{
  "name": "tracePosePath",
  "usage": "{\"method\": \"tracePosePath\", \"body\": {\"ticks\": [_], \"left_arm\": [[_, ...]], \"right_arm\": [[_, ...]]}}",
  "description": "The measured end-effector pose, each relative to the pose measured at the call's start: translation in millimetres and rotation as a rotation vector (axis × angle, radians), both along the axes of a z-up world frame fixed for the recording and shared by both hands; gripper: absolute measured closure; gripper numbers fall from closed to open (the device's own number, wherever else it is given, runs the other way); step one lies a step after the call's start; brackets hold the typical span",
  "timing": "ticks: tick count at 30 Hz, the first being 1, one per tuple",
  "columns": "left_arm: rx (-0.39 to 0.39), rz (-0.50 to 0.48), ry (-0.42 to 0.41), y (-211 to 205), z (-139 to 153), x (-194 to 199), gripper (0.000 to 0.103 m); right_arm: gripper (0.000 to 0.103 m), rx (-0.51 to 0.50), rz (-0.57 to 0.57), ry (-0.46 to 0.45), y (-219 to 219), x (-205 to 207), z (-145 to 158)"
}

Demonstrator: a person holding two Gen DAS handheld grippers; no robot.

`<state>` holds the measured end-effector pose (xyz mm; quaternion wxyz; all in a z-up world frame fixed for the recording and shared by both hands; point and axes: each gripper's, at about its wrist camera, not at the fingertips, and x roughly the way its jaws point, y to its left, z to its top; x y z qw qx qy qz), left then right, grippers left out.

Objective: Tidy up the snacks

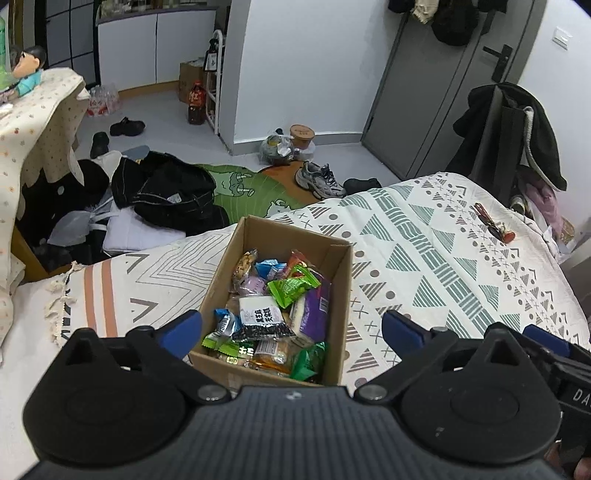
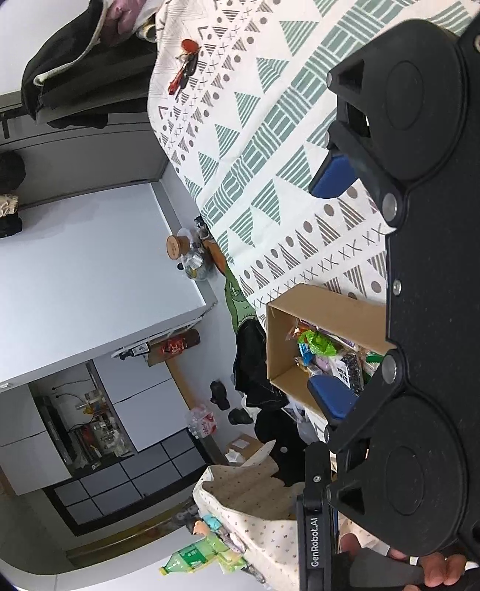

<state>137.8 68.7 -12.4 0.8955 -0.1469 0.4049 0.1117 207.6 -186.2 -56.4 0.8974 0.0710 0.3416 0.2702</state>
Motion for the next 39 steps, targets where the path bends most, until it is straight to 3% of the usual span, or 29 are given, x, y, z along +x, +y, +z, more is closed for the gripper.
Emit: {"method": "tracePosePath", "body": {"ticks": [12,24,39], "left_arm": [[0.015,-0.032,-0.037,-12,10,-34,0.000],[0.020,-0.100,-0.096,-18,30,-66,0.000],[0.016,-0.137,-0.120,-4,39,-105,0.000]], "right_arm": [[0.000,-0.021,-0.053,-0.029,-25,-31,3],[0.000,0.033,-0.126,-0.023,-61,-61,12],[0.000,-0.005,-0.165,-0.010,-62,-107,27]]}}
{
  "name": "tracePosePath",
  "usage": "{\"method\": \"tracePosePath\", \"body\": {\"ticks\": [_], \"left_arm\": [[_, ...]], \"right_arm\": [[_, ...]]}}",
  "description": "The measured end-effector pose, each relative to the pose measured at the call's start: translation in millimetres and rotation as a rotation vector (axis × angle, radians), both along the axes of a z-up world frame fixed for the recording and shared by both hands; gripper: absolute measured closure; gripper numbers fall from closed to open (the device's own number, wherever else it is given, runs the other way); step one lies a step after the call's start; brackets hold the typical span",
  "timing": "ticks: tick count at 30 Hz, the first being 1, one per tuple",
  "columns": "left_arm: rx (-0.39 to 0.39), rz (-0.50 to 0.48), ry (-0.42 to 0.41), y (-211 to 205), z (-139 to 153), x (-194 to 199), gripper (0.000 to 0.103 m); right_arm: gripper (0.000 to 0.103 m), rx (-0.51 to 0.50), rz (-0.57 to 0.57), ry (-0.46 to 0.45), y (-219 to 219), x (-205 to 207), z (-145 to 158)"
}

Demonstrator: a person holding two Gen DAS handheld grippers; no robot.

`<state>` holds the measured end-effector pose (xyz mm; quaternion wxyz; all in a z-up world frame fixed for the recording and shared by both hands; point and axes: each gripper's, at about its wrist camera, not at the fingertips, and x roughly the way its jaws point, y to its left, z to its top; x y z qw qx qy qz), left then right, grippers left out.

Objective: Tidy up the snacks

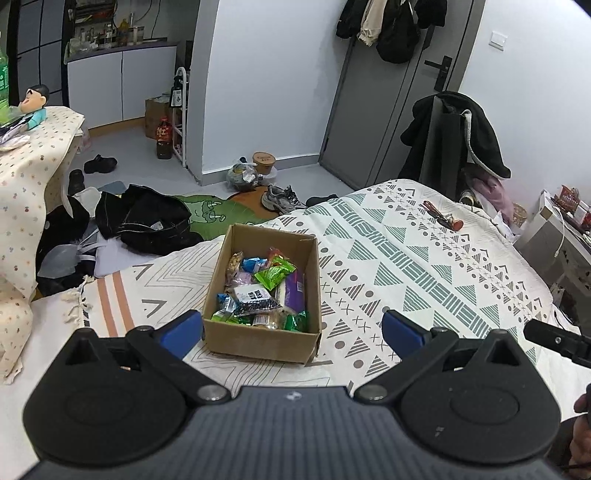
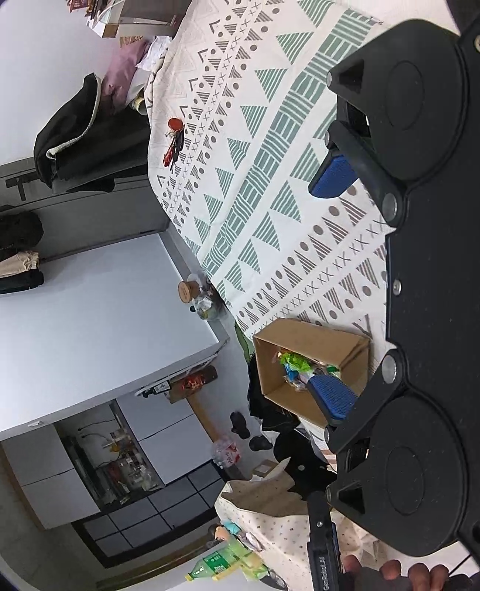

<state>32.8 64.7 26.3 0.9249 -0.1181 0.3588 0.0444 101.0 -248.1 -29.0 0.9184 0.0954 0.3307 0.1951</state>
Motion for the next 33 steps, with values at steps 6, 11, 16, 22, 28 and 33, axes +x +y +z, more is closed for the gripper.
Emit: {"method": "tracePosePath", "body": {"ticks": [6,11,16,22,28,33], "left_arm": [[0.002,-0.006,-0.003,4,-1,-11,0.000],[0.009,-0.011,-0.001,4,-2,-16,0.000],[0.027,-0.020,0.007,2,-4,-23,0.000],[0.048,-0.016,0.004,0,-1,-28,0.000],[0.057,-0.021,-0.003,-2,2,-28,0.000],[0.062,-0.028,-0.001,-3,2,-26,0.000]], "right_arm": [[0.000,-0.021,0.003,-0.003,9,-18,1],[0.000,-0.029,0.015,-0.004,16,-26,1],[0.000,-0.036,0.031,-0.007,20,-31,1],[0.000,-0.030,0.043,-0.011,21,-33,1],[0.000,-0.021,0.041,-0.013,19,-33,1],[0.000,-0.030,0.036,-0.009,20,-32,0]]}}
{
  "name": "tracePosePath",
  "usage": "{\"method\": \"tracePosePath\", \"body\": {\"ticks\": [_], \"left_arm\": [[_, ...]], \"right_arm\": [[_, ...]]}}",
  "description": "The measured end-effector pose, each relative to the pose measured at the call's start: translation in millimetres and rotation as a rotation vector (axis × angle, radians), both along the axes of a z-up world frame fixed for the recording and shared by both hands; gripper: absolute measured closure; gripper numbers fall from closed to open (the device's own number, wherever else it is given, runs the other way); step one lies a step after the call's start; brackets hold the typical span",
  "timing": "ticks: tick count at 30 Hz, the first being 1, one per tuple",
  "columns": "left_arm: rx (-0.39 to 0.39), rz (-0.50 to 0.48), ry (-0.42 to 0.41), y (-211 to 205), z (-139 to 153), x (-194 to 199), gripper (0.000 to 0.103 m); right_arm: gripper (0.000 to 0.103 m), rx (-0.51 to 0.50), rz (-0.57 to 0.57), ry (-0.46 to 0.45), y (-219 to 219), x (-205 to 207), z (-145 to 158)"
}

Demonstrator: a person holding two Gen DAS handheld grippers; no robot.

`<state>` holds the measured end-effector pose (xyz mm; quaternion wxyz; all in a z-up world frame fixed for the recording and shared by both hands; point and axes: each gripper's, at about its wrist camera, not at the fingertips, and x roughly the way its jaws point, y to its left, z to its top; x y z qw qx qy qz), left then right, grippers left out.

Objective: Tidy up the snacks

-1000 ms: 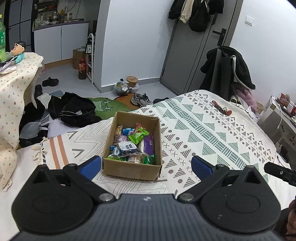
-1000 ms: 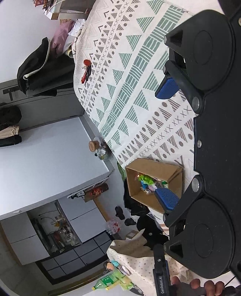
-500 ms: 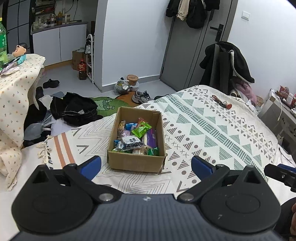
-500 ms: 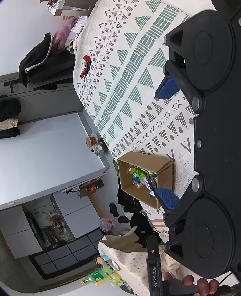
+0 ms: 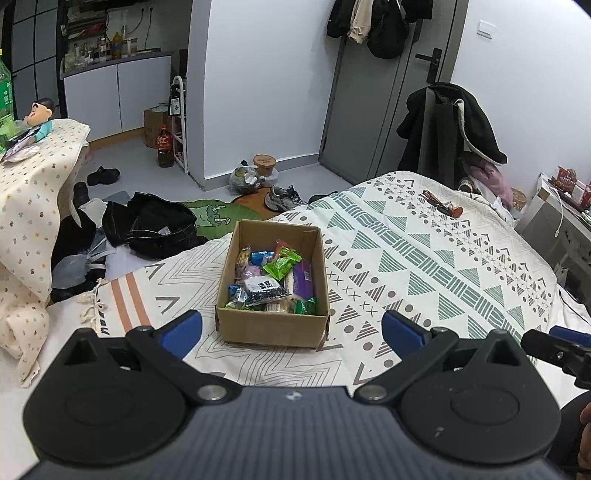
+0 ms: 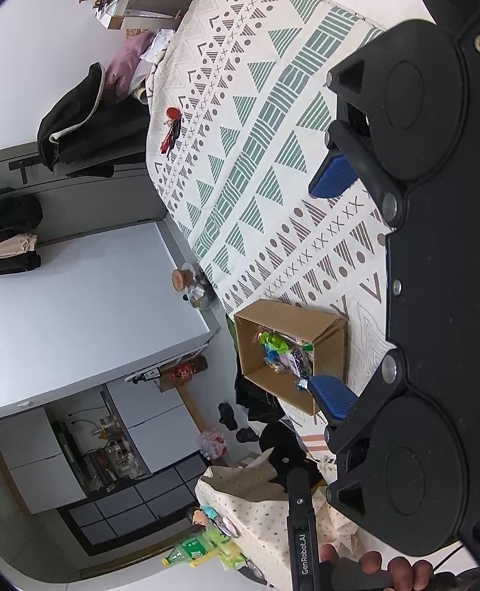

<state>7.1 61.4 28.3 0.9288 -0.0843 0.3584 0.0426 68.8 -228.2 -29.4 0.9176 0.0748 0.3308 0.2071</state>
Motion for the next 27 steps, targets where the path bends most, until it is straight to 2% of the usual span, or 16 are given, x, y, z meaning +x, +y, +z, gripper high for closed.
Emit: {"method": "tracePosePath", "body": {"ticks": [27], "left_arm": [[0.001,-0.013,0.014,-5.1,-4.7,5.4,0.000]], "right_arm": [[0.000,0.004,0.005,0.000,0.0,0.9,-1.0]]}}
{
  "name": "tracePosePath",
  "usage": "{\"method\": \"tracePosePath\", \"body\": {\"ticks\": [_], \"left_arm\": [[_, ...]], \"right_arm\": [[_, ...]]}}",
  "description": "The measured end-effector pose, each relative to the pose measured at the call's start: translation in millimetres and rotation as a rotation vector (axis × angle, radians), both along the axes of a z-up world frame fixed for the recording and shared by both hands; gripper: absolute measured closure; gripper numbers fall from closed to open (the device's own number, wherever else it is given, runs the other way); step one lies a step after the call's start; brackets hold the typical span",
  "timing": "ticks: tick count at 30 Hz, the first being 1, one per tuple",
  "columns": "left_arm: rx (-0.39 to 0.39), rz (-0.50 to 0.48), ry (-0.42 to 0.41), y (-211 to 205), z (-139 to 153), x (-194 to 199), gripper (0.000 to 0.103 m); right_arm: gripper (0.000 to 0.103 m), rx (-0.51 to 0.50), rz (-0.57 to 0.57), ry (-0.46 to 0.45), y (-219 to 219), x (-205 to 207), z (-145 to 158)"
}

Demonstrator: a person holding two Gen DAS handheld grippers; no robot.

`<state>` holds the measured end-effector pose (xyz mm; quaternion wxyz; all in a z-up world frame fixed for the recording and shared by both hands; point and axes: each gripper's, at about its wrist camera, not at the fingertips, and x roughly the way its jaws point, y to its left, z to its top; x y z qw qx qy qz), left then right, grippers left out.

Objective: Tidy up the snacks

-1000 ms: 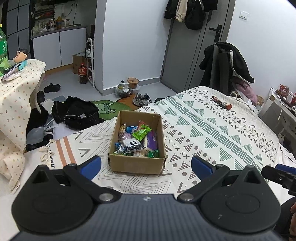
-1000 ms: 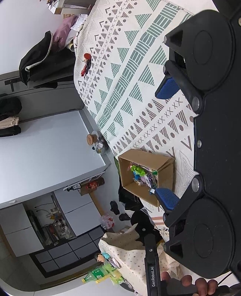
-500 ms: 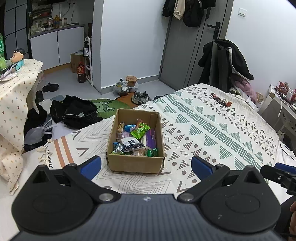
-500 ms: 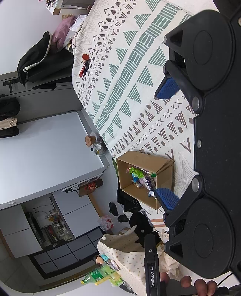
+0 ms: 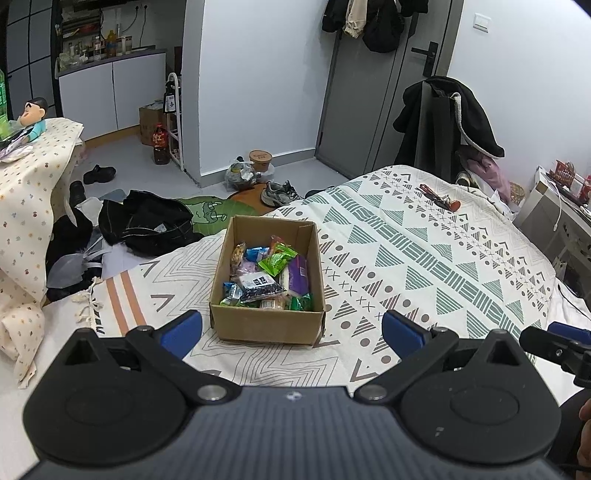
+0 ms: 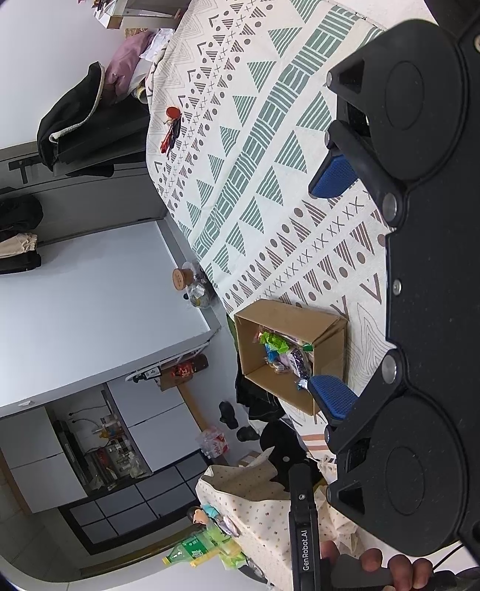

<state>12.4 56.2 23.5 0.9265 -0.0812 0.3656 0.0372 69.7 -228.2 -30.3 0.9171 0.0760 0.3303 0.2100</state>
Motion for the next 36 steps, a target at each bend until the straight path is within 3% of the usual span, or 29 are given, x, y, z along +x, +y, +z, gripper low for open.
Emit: {"method": "tracePosePath", "body": {"ticks": [36], "left_arm": [[-0.003,0.017,0.009,4,-5,-3,0.000]], "right_arm": [[0.000,-0.001,0.012,0.018,3,1,-9]]}}
